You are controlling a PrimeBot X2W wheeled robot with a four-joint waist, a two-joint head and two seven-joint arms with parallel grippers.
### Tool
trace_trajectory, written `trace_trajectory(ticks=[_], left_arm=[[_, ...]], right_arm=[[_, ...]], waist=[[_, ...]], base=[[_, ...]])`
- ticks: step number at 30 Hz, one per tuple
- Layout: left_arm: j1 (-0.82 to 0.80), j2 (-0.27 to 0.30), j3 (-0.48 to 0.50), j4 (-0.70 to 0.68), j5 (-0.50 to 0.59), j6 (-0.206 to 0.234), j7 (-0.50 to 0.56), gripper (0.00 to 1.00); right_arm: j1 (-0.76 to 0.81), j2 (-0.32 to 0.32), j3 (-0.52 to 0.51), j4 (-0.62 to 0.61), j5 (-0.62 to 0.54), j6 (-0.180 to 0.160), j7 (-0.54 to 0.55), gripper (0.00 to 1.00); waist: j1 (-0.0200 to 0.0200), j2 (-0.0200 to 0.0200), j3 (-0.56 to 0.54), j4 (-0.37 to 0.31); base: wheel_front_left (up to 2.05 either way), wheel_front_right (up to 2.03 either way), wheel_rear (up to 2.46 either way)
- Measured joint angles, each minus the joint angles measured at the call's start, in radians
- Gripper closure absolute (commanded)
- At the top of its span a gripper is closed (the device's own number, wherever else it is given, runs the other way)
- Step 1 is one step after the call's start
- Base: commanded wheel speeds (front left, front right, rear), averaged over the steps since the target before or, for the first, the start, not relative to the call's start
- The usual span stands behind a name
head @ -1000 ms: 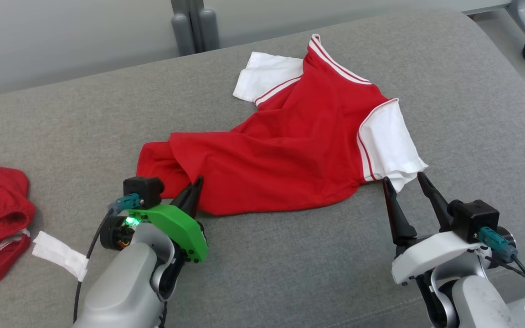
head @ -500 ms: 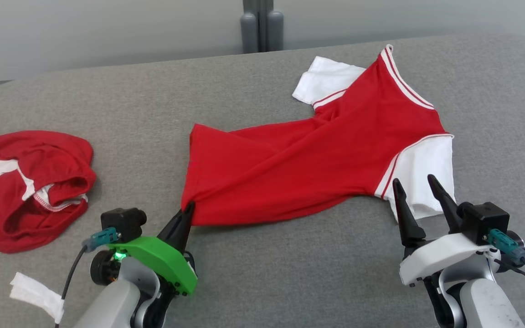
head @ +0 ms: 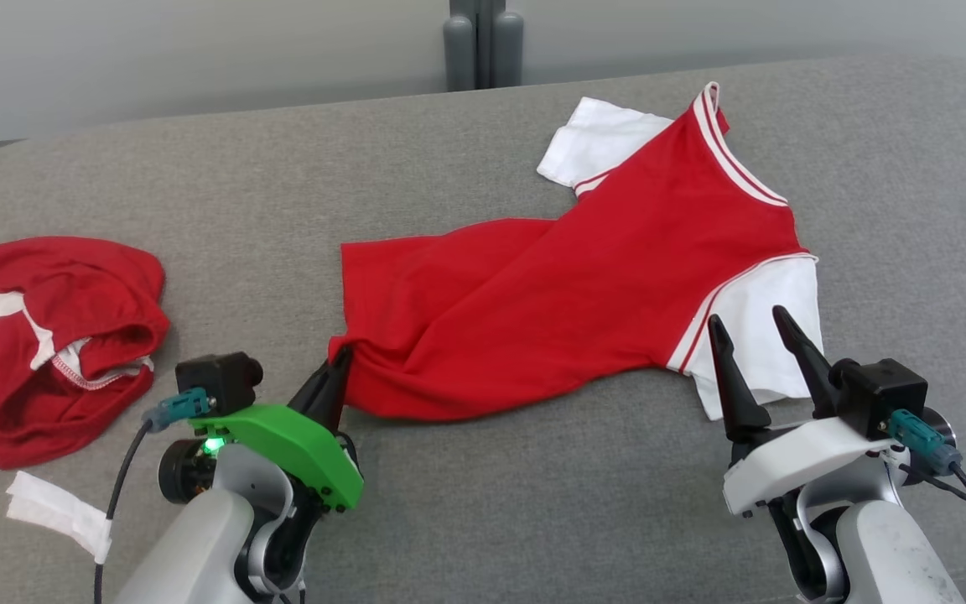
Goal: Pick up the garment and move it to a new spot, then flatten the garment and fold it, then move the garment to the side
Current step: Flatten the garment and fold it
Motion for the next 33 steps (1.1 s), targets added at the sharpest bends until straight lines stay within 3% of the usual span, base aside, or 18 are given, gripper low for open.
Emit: trace_trajectory(ticks=[11,15,18,20,21,29,33], left_arm=[[-0.166,-0.038,0.023,0.303,0.034,0.0,-0.093,1.0],[-0.189,-0.04,0.034,0.372,0.05,0.01,-0.146,1.0],[-0.202,-0.052,0.03,0.417,0.051,-0.006,-0.166,1.0],[-0.209,-0.062,0.024,0.435,0.055,-0.019,-0.181,0.59],[-0.213,-0.064,0.023,0.444,0.058,-0.026,-0.191,0.0],[-0.204,-0.063,0.047,0.415,0.091,-0.062,-0.258,0.0],[-0.147,-0.05,0.131,0.285,0.151,-0.058,-0.262,0.0]], right_arm=[[-0.021,0.0,0.004,0.01,0.014,0.0,-0.019,0.0],[-0.021,-0.001,0.0,0.011,0.014,0.0,-0.024,0.0],[-0.021,-0.001,-0.003,0.014,0.013,0.0,-0.025,0.0],[-0.021,0.0,-0.003,0.015,0.013,0.0,-0.024,0.0],[-0.021,0.0,-0.004,0.016,0.011,0.0,-0.023,0.0],[-0.016,0.0,-0.025,0.009,0.005,0.0,-0.013,0.0],[0.002,0.0,-0.047,0.004,0.004,0.0,-0.009,0.0]], waist=[[0.0,0.0,0.055,-0.105],[0.0,0.0,0.072,-0.125],[0.0,0.0,0.077,-0.128],[0.0001,0.0,0.074,-0.123],[0.0,0.0,0.07,-0.12],[0.0,0.0,0.033,-0.088],[0.0,0.0,0.013,-0.066]], base=[[0.0,0.0,0.0],[0.0,0.0,0.0],[0.0,0.0,0.0],[0.0,0.0,0.0],[0.0,0.0,0.0],[0.0,0.0,0.0],[0.0,0.0,0.0]])
